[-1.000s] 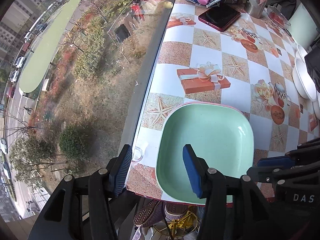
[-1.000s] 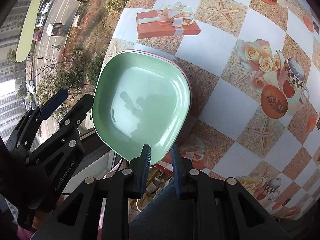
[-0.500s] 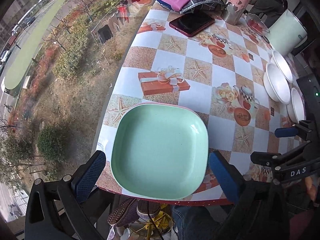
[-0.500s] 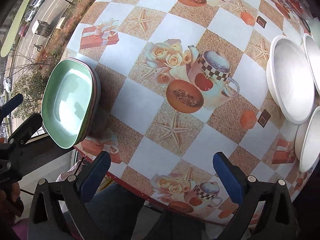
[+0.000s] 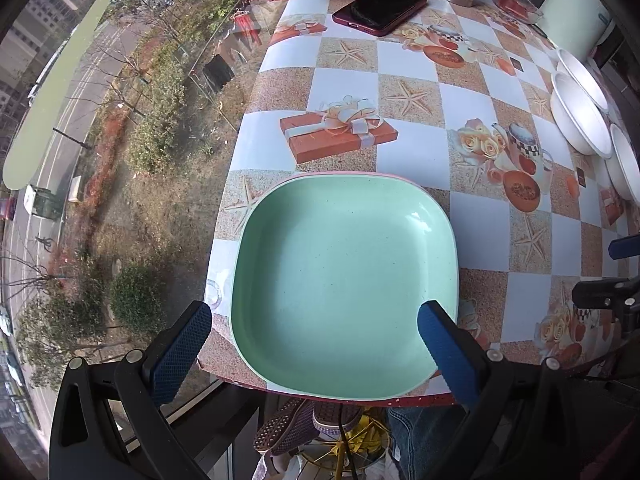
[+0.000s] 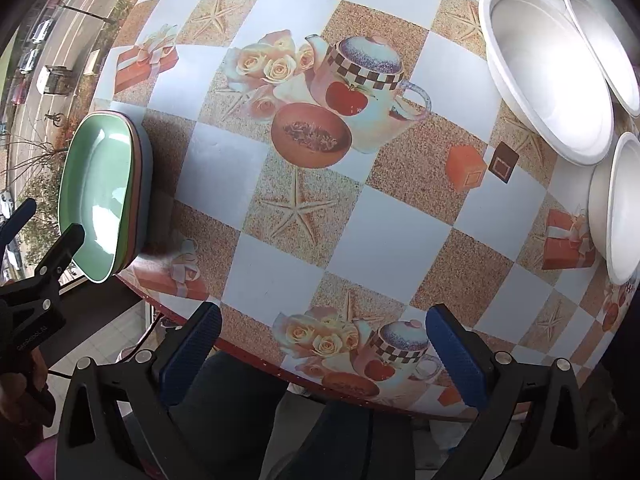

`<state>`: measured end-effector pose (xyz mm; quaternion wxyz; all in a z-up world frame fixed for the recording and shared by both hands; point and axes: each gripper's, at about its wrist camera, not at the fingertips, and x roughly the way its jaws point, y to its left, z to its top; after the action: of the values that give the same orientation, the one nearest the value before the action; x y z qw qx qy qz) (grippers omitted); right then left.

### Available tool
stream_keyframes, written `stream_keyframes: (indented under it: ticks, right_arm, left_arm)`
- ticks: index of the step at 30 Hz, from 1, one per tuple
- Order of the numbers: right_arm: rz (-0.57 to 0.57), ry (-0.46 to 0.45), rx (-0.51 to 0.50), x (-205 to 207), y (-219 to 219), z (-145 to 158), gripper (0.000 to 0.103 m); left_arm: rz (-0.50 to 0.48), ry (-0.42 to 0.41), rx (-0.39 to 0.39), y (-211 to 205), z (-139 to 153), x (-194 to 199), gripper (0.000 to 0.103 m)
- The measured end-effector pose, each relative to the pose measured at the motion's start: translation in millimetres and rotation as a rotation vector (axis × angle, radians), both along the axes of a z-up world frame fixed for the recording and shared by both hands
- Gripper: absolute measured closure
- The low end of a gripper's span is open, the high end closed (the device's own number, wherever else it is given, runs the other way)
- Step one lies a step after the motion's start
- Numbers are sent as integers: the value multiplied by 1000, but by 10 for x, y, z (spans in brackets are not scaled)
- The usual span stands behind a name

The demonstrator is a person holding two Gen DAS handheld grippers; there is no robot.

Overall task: Organize plates and bowls
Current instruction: 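Withdraw both grippers from the plate stack toward the white bowls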

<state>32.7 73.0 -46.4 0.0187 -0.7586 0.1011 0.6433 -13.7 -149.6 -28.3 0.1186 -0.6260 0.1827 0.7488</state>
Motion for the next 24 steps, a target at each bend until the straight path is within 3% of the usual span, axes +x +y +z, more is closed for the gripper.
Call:
stream_keyframes:
  ticks: [10,24]
  right_arm:
    - [18,-6,22,15,-103,-89,0]
    - [14,-26,59,84,-73,-116,0]
  left_arm:
    - [-3,0,-76,-38,-276,-39,0]
    - [8,9,-51,7,-297,-138,0]
